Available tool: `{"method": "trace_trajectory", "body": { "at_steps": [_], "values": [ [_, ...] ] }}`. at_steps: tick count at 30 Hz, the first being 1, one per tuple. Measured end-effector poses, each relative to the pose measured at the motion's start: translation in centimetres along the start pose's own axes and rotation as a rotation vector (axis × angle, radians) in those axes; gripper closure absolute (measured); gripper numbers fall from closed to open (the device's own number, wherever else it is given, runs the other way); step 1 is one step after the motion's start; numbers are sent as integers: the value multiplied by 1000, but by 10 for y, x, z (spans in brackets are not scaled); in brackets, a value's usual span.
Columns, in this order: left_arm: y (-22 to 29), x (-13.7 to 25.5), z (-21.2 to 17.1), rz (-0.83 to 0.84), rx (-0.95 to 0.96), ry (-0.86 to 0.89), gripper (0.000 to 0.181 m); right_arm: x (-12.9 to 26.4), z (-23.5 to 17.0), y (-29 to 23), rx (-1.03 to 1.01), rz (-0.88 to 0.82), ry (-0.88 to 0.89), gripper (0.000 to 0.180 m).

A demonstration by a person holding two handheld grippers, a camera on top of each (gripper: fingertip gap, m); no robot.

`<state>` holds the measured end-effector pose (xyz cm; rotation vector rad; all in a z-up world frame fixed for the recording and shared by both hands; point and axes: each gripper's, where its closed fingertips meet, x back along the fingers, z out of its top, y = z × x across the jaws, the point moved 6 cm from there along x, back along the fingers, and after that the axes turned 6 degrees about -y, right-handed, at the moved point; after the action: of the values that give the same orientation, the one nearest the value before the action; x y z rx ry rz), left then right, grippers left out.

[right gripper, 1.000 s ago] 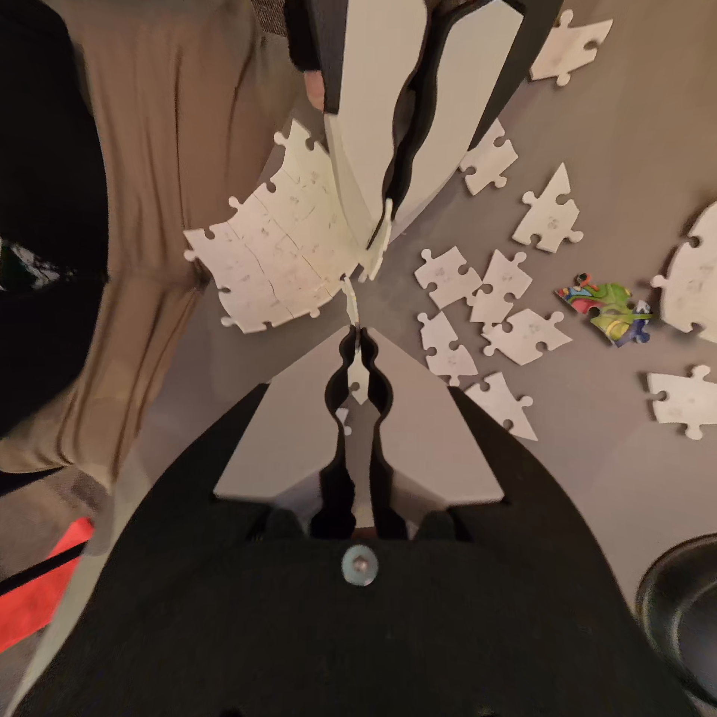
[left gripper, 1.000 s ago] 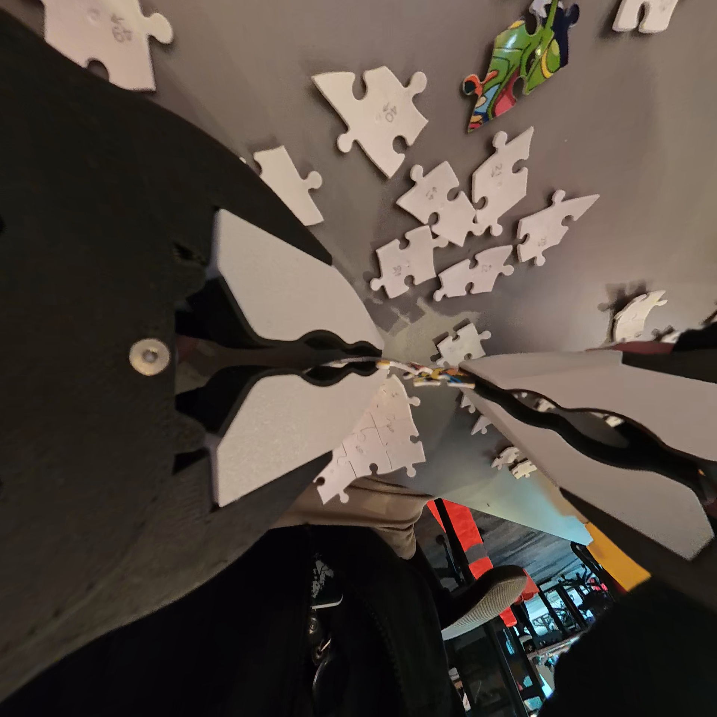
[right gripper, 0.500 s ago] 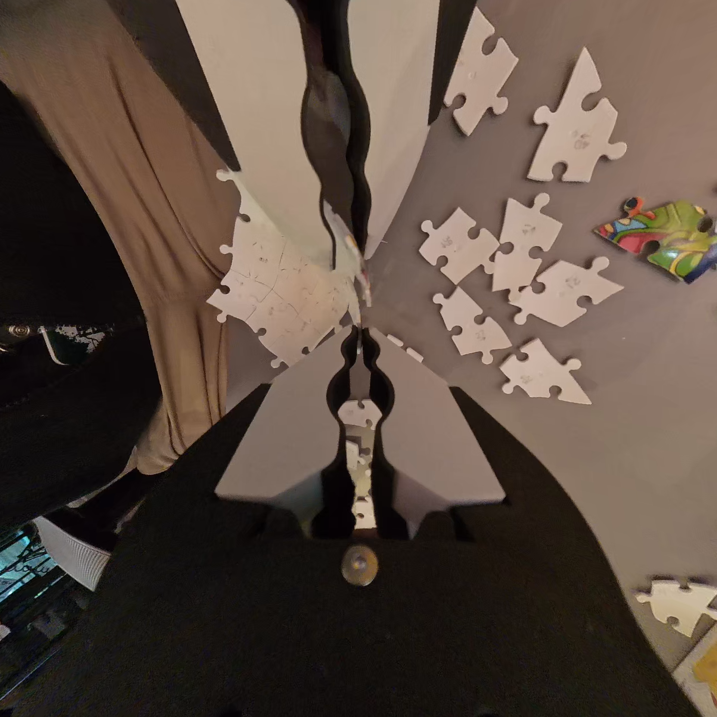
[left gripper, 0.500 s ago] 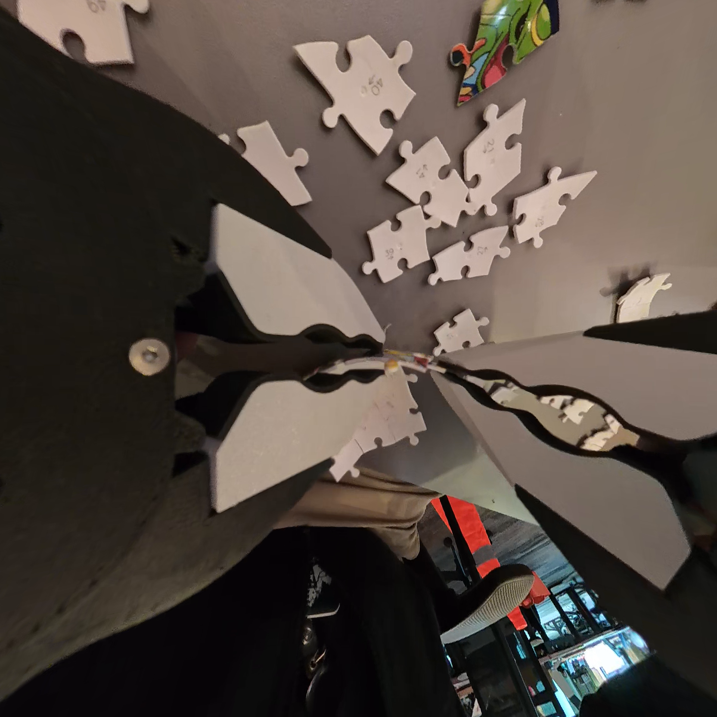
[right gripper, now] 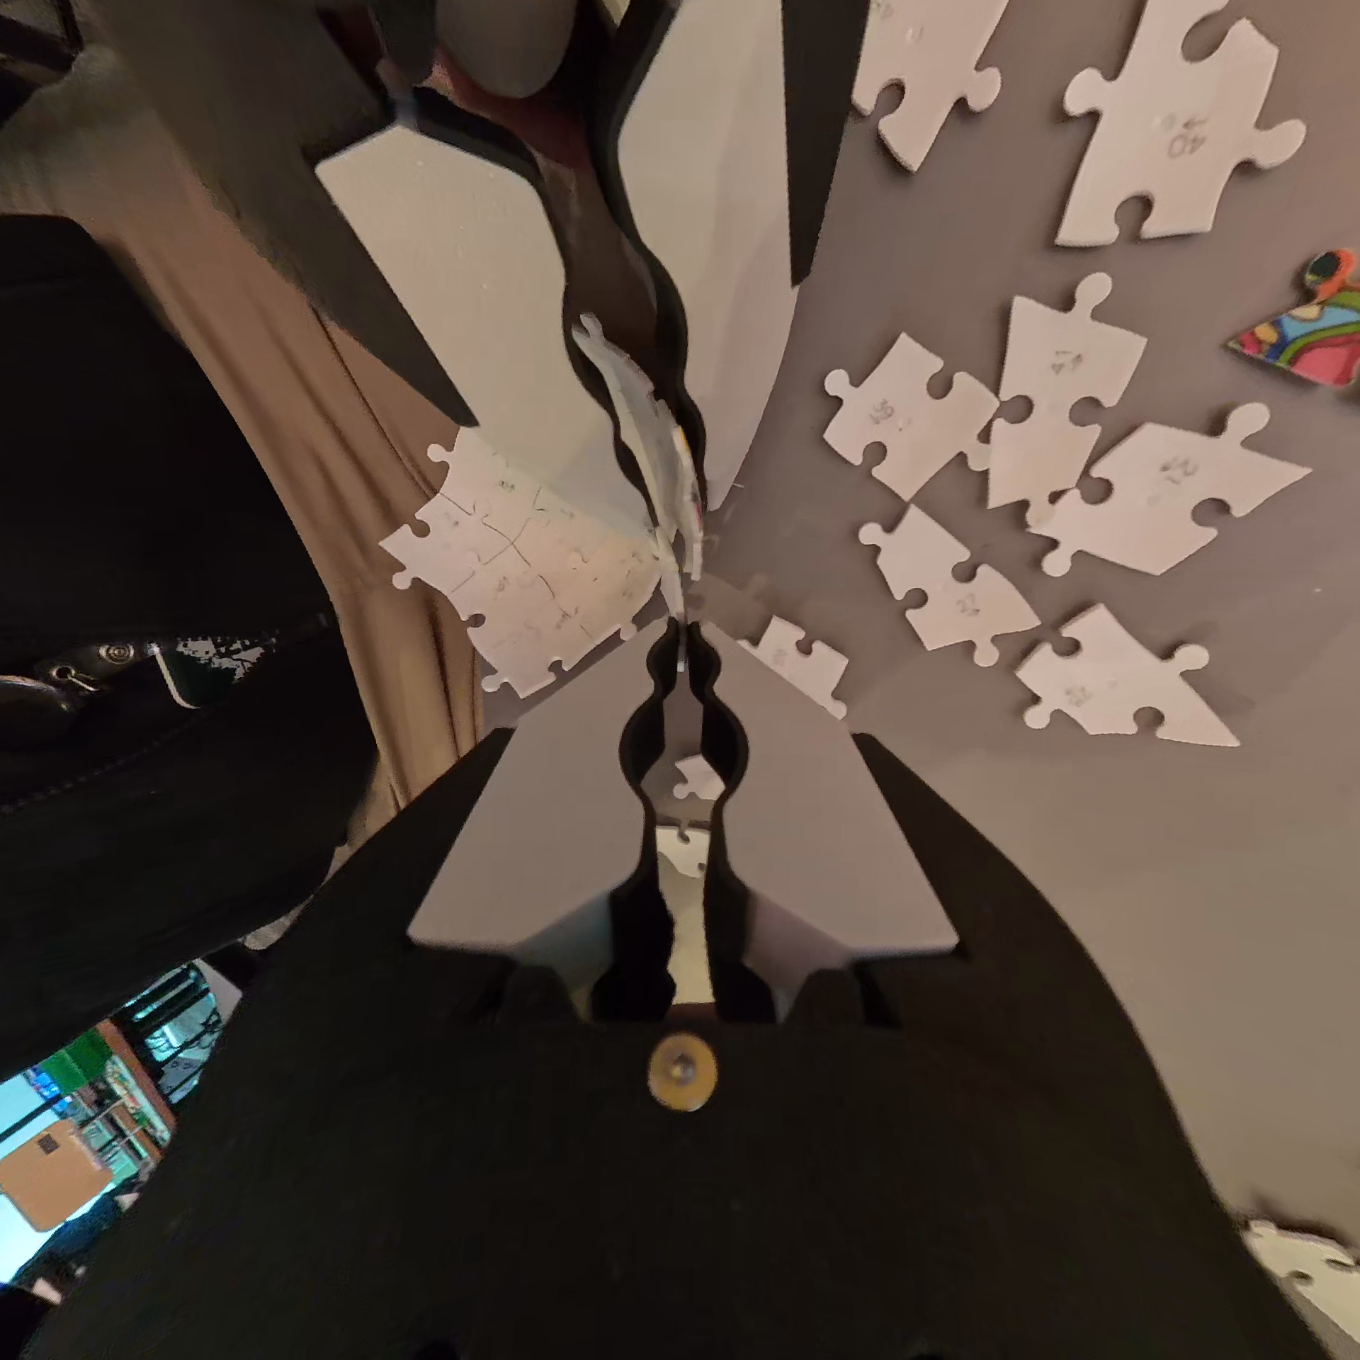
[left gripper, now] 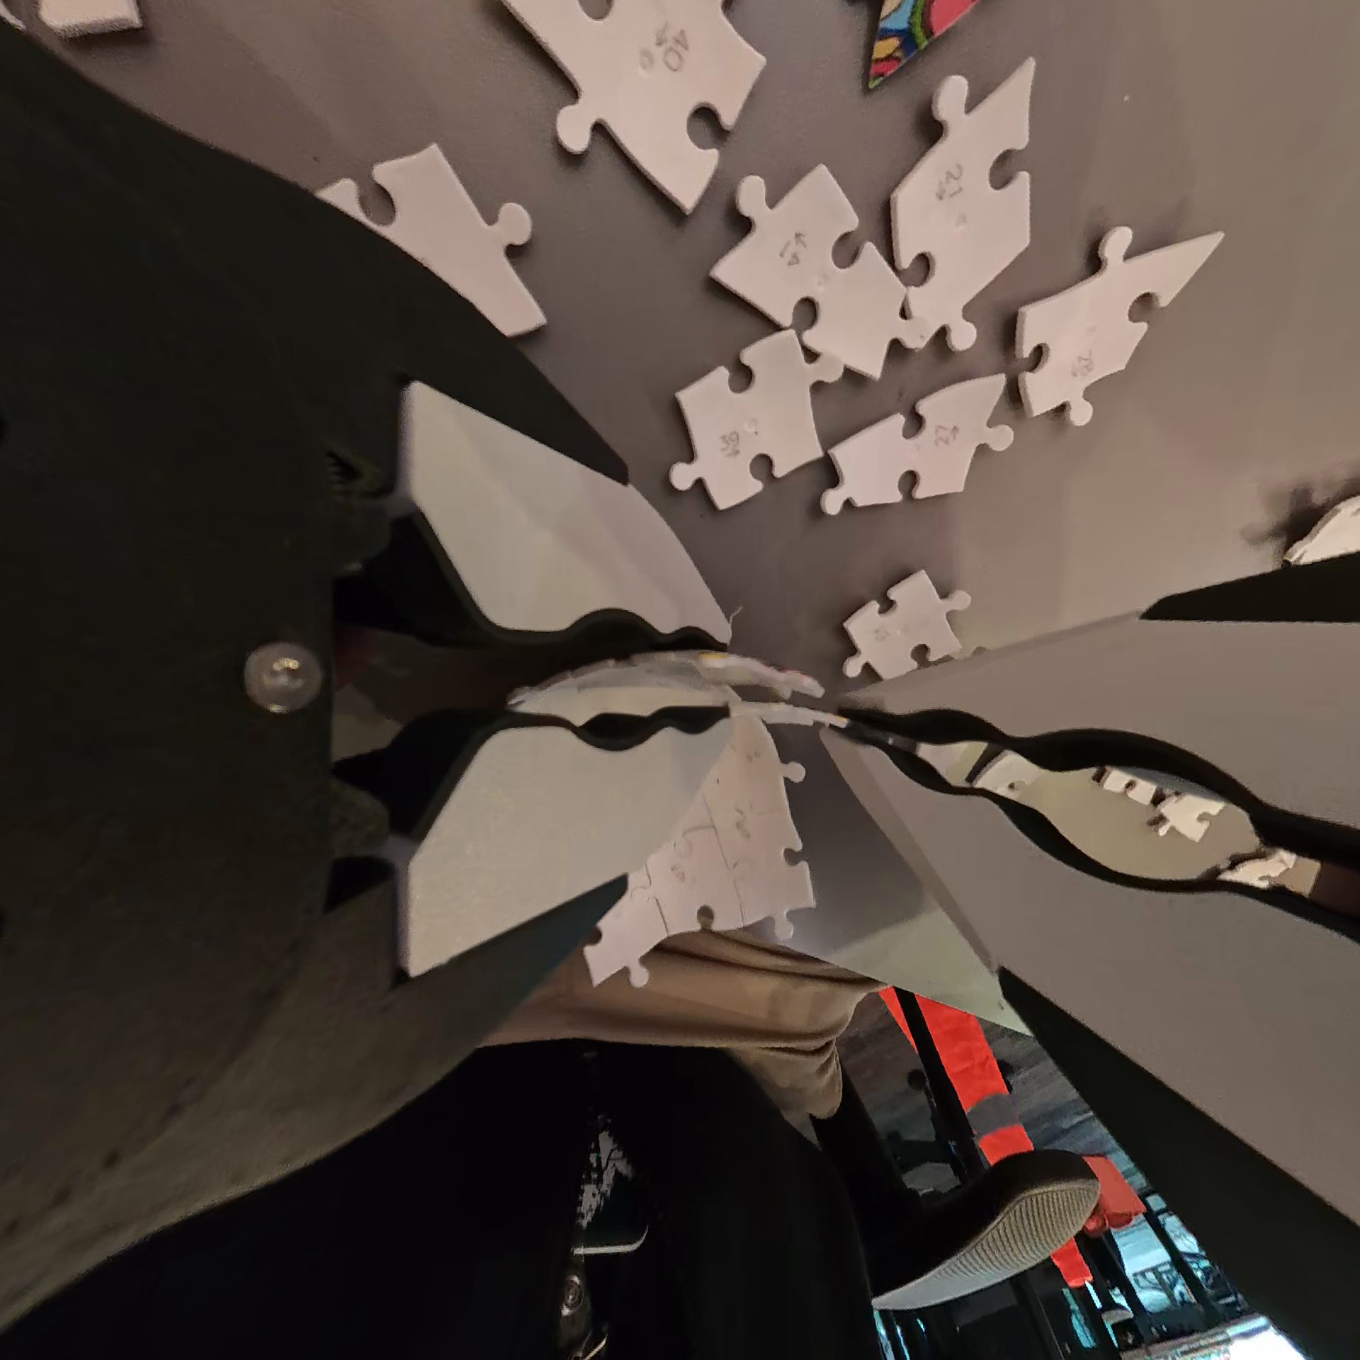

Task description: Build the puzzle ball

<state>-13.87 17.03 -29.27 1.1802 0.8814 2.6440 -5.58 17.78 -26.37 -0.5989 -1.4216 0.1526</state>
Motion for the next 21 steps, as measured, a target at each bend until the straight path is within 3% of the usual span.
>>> {"method": "trace_trajectory", "body": {
  "at_steps": [1,12,21],
  "values": [
    [0,-1,0,4,-1,-2,168,0,-1,0,-8,6,-3,180],
    [4,-6,5,-2,6,9,161,-4,-3,1,-54,23,-37,180],
    [4,-7,6,2,14,13,171,-4,-4,1,-82,51,-17,178]
  ]
}}
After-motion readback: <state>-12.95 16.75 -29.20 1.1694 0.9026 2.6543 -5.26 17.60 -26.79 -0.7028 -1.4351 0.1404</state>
